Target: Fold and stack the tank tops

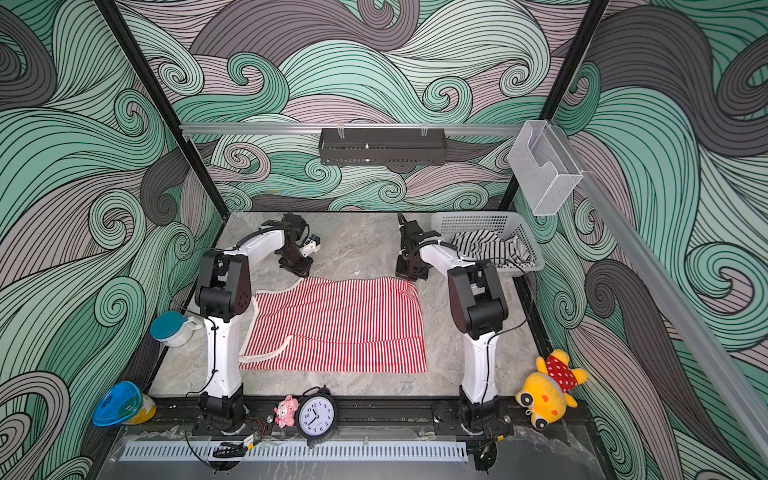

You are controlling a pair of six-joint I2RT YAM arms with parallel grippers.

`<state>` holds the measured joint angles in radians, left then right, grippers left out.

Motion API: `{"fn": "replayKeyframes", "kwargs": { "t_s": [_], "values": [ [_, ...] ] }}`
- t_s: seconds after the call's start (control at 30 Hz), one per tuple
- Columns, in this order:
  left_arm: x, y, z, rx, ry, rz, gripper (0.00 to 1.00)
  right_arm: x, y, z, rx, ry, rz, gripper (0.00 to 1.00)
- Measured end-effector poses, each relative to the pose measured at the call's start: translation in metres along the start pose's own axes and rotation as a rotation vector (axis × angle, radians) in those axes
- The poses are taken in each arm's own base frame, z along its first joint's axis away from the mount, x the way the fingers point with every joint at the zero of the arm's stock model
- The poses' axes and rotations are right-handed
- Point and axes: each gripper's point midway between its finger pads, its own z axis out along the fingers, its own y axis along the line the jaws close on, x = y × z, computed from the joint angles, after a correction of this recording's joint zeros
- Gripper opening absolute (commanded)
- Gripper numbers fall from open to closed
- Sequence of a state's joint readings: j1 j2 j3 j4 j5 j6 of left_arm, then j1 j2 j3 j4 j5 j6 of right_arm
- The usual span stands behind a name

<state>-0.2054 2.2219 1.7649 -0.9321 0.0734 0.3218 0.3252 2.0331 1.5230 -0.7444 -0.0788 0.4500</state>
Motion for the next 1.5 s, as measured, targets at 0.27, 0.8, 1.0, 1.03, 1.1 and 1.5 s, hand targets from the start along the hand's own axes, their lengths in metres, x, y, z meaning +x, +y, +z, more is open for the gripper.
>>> {"fn": "replayKeyframes", "kwargs": {
  "t_s": [0.27,0.8,1.0,1.03,1.1,1.5],
  "values": [
    [0.005,0.0,0.008,0.006,0.028,0.0,0.14,-0.001,-0.001,-0.001,-0.001,-0.003,0.001,0.0],
    [0.02,-0.007,-0.005,0.006,0.022,0.009,0.0,0.006,-0.006,-0.023,-0.02,-0.038,-0.007,0.0],
    [0.031,-0.016,-0.032,0.008,-0.036,0.011,0.0,0.019,-0.007,-0.034,-0.053,-0.054,-0.022,0.0],
    [0.033,-0.018,-0.036,0.011,-0.046,0.012,0.0,0.022,-0.007,-0.036,-0.059,-0.054,-0.022,0.0],
    [0.036,-0.022,-0.045,0.017,-0.066,0.013,0.0,0.028,-0.008,-0.038,-0.069,-0.052,-0.023,0.0],
    [0.076,-0.043,-0.053,0.057,-0.058,0.016,0.0,0.066,-0.013,-0.058,-0.134,-0.057,-0.048,0.0]
  ]
}}
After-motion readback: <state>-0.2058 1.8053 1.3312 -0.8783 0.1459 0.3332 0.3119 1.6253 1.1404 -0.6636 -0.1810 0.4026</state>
